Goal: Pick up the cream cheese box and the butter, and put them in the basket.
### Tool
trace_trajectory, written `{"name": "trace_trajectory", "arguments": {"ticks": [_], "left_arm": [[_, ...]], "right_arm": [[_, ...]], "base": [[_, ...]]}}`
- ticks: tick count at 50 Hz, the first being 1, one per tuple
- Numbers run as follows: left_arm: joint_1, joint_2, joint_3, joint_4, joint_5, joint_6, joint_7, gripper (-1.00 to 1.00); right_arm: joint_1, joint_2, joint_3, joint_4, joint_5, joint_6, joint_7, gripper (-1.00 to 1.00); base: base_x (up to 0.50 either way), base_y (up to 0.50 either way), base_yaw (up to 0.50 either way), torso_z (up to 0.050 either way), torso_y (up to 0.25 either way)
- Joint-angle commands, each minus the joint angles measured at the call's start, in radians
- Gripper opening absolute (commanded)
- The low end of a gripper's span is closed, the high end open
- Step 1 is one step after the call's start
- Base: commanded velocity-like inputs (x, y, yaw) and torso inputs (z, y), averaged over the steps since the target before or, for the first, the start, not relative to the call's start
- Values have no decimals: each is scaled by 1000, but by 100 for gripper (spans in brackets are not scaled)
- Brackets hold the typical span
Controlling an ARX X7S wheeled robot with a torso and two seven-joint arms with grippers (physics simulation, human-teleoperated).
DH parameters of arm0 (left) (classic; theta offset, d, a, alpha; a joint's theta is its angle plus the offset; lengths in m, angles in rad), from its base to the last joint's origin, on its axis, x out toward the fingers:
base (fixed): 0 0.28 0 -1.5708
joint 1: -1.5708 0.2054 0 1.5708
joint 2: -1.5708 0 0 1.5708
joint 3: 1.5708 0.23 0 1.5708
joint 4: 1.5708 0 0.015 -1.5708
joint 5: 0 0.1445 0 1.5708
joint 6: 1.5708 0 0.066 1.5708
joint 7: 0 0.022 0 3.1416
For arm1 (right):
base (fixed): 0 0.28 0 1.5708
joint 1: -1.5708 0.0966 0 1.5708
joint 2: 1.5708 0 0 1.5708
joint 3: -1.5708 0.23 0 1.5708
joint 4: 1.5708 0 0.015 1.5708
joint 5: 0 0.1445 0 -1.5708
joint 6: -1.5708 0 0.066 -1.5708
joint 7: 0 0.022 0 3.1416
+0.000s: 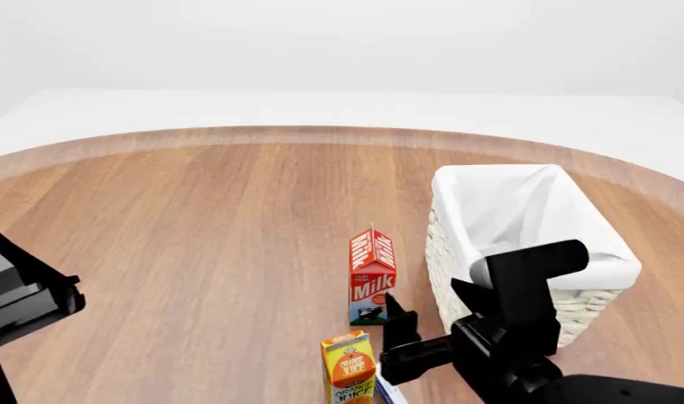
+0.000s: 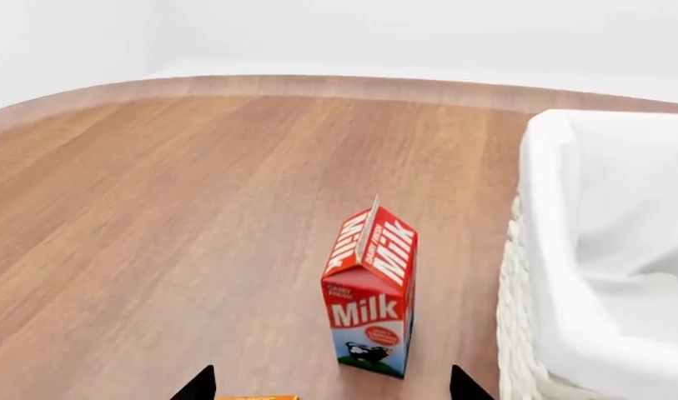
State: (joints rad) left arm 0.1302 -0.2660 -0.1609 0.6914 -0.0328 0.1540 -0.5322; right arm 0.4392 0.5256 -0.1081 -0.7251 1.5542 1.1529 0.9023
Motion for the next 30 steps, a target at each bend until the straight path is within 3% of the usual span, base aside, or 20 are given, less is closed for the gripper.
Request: {"name": "trace_trajectory", "arguments": {"ticks": [1,30], "left_arm": [[5,19,-22,9,5,-8,19,100],[7,7,-12,1,4,-2,6,100]], "right_arm": [[2,-35,-18,38,-76,8,-53,100],[-32,-27,-93,136,-232,-10,-140,100]], "base": [[0,0,0,0,0],[0,0,0,0,0]]}}
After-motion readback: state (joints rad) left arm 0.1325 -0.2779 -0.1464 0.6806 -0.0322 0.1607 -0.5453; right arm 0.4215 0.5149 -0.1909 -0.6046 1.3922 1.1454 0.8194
